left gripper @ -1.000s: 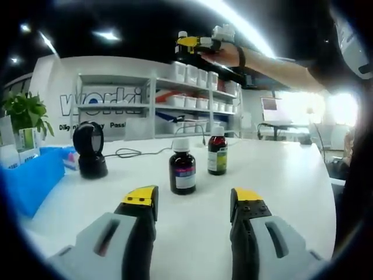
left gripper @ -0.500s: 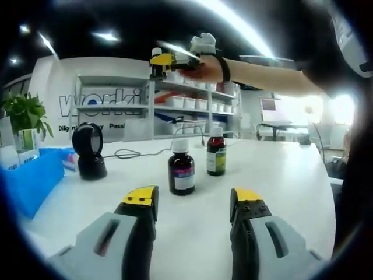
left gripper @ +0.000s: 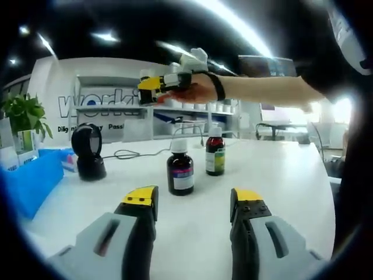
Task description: Rotate the medicine bottle to make it face forward pick up the medicine bottle inspect the drug traceability code place the medicine on the table
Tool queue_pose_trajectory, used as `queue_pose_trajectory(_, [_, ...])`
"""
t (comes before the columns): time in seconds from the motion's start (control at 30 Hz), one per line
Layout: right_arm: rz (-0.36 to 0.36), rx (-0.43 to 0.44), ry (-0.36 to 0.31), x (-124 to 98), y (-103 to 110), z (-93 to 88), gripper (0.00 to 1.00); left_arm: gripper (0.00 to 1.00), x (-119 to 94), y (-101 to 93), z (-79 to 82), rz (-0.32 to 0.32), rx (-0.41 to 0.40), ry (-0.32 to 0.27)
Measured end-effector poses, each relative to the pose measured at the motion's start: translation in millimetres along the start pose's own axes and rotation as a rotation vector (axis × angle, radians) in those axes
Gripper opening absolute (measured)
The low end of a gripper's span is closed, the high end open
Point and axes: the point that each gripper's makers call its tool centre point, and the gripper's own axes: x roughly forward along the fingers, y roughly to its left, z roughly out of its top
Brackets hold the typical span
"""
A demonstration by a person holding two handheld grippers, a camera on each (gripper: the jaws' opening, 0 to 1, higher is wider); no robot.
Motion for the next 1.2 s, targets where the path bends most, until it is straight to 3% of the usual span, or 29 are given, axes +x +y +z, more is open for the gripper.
queue_pose_trajectory(0.43, [0.019,0.015,0.063,25.3,8.8,-46.8,0.28,0.40,0.4,-2.2,-0.6,-0.003,0.007,0.004])
queue_pose_trajectory(1.2, [0.056,0.031,0.113,50.0,7.7,-82.6,0.28,0.40,0.6,-2.7,-0.8,-0.005,0.008,0.005])
